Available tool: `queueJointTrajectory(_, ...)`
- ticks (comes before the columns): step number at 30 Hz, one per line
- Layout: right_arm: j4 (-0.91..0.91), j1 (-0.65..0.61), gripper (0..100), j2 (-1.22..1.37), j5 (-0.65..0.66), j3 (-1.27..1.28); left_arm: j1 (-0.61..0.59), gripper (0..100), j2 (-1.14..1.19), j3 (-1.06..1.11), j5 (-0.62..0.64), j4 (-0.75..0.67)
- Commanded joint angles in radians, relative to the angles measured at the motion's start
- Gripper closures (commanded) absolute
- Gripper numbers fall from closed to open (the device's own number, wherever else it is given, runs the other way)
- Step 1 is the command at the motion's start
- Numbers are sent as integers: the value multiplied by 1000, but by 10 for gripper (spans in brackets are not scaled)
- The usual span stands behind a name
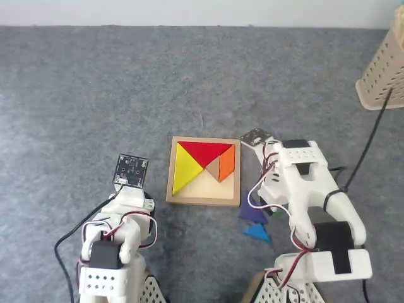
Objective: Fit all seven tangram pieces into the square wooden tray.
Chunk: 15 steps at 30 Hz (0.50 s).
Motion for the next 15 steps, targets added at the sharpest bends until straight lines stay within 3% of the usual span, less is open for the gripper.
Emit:
queueJointTrajectory(1,81,-12,973,-76,-77,-100,-5,988,-21,-19,6,6)
queueJointTrajectory(8,237,-173,972,-166,-172,-353,-5,988,-21,-19,6,6)
queueJointTrajectory(15,254,-406,972,8,-279,-578,-5,988,-21,-19,6,6)
